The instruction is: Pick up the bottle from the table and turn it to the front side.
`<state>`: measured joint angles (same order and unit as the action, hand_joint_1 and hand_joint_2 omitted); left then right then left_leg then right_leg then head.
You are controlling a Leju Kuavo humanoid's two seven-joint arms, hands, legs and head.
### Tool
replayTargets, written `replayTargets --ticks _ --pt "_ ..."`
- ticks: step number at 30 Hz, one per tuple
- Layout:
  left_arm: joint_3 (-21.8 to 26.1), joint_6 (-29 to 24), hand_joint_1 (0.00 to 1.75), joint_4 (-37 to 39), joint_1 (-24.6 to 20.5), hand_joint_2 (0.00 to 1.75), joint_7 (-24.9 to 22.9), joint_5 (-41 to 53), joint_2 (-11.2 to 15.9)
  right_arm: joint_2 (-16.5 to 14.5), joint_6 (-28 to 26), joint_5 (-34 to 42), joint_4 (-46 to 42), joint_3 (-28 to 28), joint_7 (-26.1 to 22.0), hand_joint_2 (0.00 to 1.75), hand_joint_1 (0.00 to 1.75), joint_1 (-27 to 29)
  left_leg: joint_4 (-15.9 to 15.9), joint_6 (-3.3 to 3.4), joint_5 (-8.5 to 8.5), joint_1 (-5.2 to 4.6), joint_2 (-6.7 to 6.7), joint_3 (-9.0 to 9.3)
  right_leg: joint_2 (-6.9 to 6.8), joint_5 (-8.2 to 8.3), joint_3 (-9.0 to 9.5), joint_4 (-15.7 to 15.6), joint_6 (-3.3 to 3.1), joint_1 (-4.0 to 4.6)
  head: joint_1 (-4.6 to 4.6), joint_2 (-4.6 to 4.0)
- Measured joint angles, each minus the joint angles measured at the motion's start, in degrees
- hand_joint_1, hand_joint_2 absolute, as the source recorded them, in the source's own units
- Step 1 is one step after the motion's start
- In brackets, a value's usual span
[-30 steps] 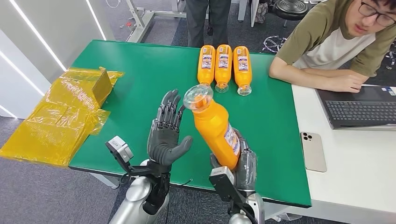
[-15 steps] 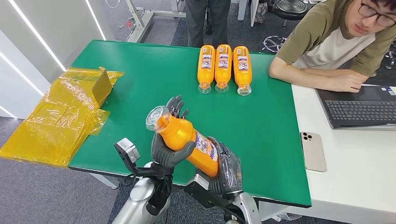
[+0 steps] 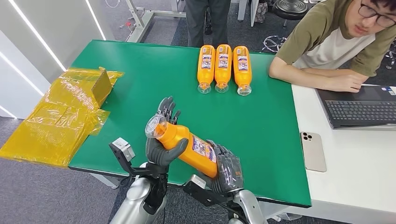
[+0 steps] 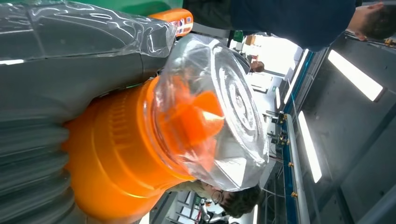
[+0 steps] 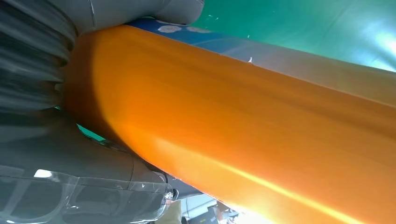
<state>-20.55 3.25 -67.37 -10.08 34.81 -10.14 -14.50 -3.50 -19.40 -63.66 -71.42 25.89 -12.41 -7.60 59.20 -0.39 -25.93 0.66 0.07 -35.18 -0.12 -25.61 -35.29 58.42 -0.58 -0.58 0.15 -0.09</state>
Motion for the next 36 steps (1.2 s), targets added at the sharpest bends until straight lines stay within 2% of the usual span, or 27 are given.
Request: replayTargets --ticks 2,3,14,16,17,18,20,21,26,29,32,36 --pt "0.49 -0.01 1.70 -0.07 0.11 1.75 0.09 -0.14 -0.01 0.01 0.36 -0.53 0.03 0.03 0.20 1.75 1.75 -0.03 0.00 0.00 0.00 0.00 0.00 0.00 0.00 0.00 0.00 0.00 0.00 0.00 0.00 0.00" --pt "0.73 0.06 1.75 -0.14 0.16 1.75 0.15 -0.22 -0.02 0.02 0.53 -0.71 0.07 0.04 0.30 1.75 1.75 -0.04 0.00 0.00 0.00 0.00 0.00 0.00 0.00 0.00 0.00 0.00 0.00 0.00 0.01 0.00" --pt "1.65 4.05 1.75 -1.10 0.47 1.75 -0.13 -0.22 -0.04 0.03 0.56 -2.42 0.80 0.03 0.70 1.75 1.75 -0.99 0.01 0.00 0.00 0.00 0.00 0.00 0.00 0.00 0.00 0.00 0.00 0.00 0.01 0.00" --pt "1.65 4.31 1.75 -1.11 0.47 1.75 -0.13 -0.05 -0.04 0.03 0.45 -2.72 0.79 0.01 0.83 1.75 1.60 -0.93 0.01 0.00 0.00 0.00 0.00 0.00 0.00 0.00 0.00 0.00 0.00 0.00 0.01 0.00" --pt "1.65 4.41 1.75 -1.12 0.47 1.75 -0.13 0.05 -0.04 0.03 0.38 -2.85 0.77 0.01 0.88 1.75 1.26 -0.87 0.01 0.00 0.00 0.00 0.00 0.00 0.00 0.00 0.00 0.00 0.00 0.00 0.01 0.00" --pt "1.65 4.51 1.75 -1.13 0.47 1.75 -0.12 0.15 -0.04 0.03 0.20 -3.02 0.70 0.01 0.93 1.75 0.82 -0.77 0.01 0.00 0.00 0.00 0.00 0.00 0.00 0.00 0.00 0.00 0.00 0.00 0.01 0.00" --pt "1.65 4.94 1.75 -1.13 0.46 1.75 -0.09 0.43 -0.04 0.03 -1.07 -3.67 0.50 0.03 1.02 1.75 0.10 -0.43 0.00 0.00 0.00 0.00 0.00 0.00 0.00 0.00 0.00 0.00 0.00 0.00 0.01 0.00" --pt "1.64 5.15 1.75 -1.13 0.46 1.75 -0.07 0.56 -0.04 0.03 -2.24 -4.17 0.36 0.07 0.98 1.75 0.00 -0.21 0.00 0.00 0.00 0.00 0.00 0.00 0.00 0.00 0.00 0.00 0.00 0.00 0.01 0.00" --pt "1.62 5.35 1.75 -1.17 0.43 1.75 -0.15 1.36 -0.06 -0.52 -9.85 -5.54 -1.04 1.11 -0.40 1.75 0.00 1.24 0.00 0.00 0.00 0.01 0.00 0.00 0.01 0.00 -0.01 0.00 0.00 0.00 0.01 0.00" --pt "1.62 4.70 1.75 -1.17 0.43 1.75 -0.11 2.25 -0.06 -0.92 -13.57 -2.67 -2.11 1.45 -2.39 1.75 0.00 1.71 0.00 0.00 0.00 0.01 0.00 0.00 0.00 0.00 0.00 0.00 0.00 0.00 0.02 0.00" --pt "1.59 2.45 1.75 -1.20 0.44 1.75 -0.01 5.17 -0.03 -2.02 -18.98 5.33 -5.03 0.83 -9.64 1.75 0.00 3.07 0.00 0.00 0.00 0.00 0.01 0.00 0.00 0.00 -0.01 0.01 0.00 0.00 0.01 0.00" --pt "1.58 -2.81 1.75 -2.08 0.55 1.75 -0.47 11.03 0.11 -4.17 -19.76 14.69 -10.37 -1.91 -19.65 1.75 0.00 5.00 0.00 0.00 0.00 0.00 0.02 -0.01 0.01 0.00 0.00 0.01 0.00 -0.01 0.01 0.00"
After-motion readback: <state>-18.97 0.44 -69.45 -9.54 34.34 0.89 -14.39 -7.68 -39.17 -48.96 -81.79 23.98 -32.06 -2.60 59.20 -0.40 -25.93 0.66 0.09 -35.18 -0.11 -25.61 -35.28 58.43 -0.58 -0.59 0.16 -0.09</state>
